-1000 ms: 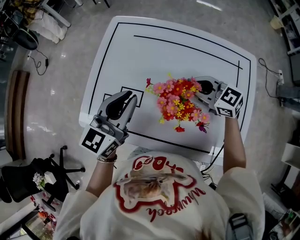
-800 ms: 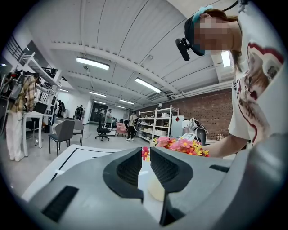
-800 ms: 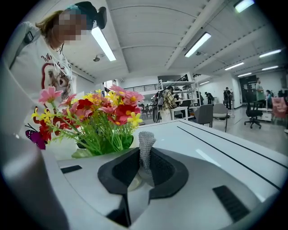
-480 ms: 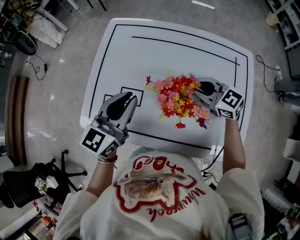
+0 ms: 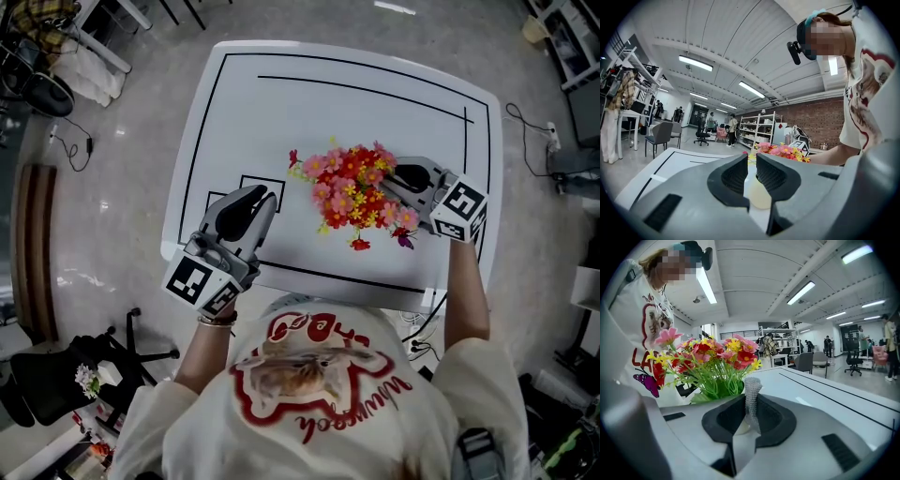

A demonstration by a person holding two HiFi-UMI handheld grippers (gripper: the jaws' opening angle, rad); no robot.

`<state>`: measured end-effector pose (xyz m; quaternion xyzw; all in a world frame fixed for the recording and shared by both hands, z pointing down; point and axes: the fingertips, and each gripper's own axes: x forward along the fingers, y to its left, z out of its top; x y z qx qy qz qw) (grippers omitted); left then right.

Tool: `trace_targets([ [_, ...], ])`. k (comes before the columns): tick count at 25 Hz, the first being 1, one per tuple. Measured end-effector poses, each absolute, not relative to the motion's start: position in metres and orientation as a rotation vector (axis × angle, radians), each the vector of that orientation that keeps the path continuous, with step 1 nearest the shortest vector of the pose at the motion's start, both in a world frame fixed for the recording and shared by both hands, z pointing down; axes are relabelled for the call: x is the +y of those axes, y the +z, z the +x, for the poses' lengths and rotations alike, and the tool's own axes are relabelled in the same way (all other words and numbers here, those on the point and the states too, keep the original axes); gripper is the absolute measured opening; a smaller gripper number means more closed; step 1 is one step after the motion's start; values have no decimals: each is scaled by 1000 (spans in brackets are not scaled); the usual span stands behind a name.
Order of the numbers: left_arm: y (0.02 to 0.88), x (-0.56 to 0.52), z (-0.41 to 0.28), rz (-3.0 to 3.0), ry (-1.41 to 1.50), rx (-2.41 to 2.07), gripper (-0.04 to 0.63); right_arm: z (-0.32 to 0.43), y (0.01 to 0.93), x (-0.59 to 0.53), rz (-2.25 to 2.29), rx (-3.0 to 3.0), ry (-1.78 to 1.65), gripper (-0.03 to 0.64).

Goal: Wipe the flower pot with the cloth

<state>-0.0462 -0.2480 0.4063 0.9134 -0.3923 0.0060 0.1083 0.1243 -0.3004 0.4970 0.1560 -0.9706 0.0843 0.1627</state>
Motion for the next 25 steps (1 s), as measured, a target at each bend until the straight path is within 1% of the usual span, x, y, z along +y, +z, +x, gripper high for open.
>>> trace_targets([
  [25,413,-235,-49,2727,35,-1053,61,133,498,-270,596,-2739,240,54],
])
